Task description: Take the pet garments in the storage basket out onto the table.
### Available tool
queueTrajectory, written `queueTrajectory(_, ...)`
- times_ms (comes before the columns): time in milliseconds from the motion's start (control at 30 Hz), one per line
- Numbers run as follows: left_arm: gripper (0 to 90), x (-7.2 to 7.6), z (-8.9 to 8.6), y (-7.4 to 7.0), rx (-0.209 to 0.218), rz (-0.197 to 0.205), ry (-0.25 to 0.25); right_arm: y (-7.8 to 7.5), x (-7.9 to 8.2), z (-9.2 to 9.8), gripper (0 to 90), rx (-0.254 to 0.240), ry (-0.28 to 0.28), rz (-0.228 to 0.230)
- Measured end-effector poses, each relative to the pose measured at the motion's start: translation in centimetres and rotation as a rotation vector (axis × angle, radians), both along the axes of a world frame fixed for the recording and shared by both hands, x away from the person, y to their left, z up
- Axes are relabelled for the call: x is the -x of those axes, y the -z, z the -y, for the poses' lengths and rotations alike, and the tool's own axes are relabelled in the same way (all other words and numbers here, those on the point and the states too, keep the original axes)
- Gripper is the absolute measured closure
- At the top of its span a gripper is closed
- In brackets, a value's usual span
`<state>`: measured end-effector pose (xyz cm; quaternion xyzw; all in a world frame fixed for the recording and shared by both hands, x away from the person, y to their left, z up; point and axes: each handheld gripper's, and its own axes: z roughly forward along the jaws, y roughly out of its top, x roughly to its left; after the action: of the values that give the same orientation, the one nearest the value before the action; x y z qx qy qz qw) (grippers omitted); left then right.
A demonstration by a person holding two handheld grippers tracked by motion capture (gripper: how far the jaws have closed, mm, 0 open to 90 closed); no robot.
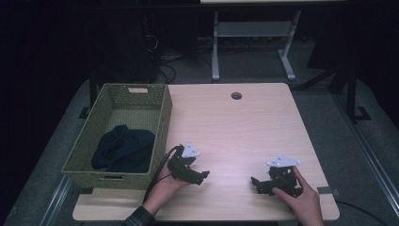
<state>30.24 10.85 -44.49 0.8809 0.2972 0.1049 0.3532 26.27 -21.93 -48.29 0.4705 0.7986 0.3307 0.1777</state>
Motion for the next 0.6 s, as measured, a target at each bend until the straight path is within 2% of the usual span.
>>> queueTrajectory(200,14.0,0.0,0.0,-0.5,-0.004,-0.002,-0.002,0.0,0.0,0.0,0.0,-0.001,0.001,0.000)
queueTrajectory(300,14.0,-0.2,-0.2,-0.7,0.015,-0.002,-0.012,0.0,0.0,0.0,0.0,-0.001,0.001,0.000)
queueTrajectory(433,14.0,-0.2,-0.1,-0.9,0.004,-0.005,-0.004,0.0,0.0,0.0,0.0,-0.001,0.000,-0.001)
queueTrajectory(600,13.9,-0.2,-0.1,-1.3,0.010,-0.007,-0.008,0.0,0.0,0.0,0.0,-0.001,0.001,0.000)
